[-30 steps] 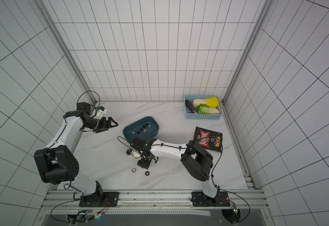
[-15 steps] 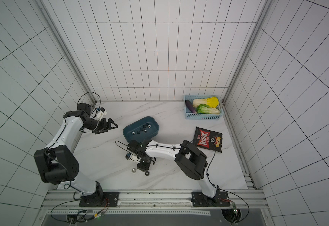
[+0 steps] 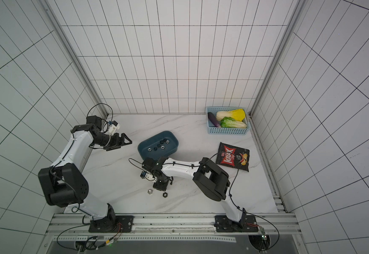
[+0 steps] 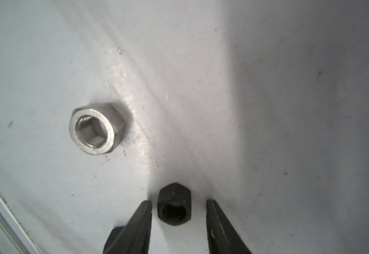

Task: Put the nuts on the desktop into the storage box
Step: Pick up the nut from the center of the board.

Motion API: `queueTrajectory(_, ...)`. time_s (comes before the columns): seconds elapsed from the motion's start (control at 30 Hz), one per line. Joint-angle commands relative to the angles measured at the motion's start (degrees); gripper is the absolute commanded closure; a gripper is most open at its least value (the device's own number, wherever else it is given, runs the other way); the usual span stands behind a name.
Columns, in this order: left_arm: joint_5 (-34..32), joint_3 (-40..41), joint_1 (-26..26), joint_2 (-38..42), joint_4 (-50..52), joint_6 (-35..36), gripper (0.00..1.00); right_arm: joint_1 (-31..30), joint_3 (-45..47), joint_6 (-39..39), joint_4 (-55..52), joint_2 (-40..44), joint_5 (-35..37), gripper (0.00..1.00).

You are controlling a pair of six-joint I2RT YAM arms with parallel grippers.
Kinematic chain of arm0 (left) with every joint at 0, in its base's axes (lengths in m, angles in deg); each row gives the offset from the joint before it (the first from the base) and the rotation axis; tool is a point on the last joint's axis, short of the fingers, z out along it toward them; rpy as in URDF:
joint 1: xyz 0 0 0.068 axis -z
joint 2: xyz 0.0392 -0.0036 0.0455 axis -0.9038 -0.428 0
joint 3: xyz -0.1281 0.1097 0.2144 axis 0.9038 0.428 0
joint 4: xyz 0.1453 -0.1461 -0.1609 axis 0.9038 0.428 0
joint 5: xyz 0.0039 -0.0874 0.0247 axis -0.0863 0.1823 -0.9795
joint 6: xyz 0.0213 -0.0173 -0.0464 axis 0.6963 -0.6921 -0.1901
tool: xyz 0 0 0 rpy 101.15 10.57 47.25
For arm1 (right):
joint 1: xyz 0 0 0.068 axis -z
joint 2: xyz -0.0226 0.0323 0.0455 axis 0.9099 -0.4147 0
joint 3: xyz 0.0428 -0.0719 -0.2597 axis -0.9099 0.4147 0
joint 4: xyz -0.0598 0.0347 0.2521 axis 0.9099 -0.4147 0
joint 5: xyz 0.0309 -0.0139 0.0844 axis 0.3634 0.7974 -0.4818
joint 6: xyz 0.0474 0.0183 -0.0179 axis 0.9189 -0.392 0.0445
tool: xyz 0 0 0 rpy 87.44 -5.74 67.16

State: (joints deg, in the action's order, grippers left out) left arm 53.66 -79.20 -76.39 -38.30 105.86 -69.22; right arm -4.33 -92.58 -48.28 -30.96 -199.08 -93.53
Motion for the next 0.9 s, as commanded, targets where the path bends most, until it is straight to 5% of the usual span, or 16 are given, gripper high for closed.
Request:
queueTrajectory(0.0,1.17,0.44,-0.23,1.26,-1.05,0.86,0.05,-0.31,-1.44,-0.68,0.64,-1.28,1.28,0.56)
queueTrajectory(0.17,2.33,0.55,-0.23,1.32,-0.92,1.01,0.05,-0.29,-1.05,-0.63,1.59,-1.3,1.91,0.57)
queueTrajectory(0.33,3.37,0.56,-0.25,1.13,-0.65,1.2,0.05,-0.2,-0.53,-0.63,2.18,-1.12,1.94,0.72)
queueTrajectory(0.57,4.91,0.33,-0.23,1.22,-0.05,1.63,0.05,-0.22,1.19,0.06,3.84,0.76,3.51,0.77)
queueTrajectory(0.87,13.54,0.58,2.42,1.75,0.95,2.52,0.05,4.24,16.65,3.66,21.41,18.57,7.31,0.77)
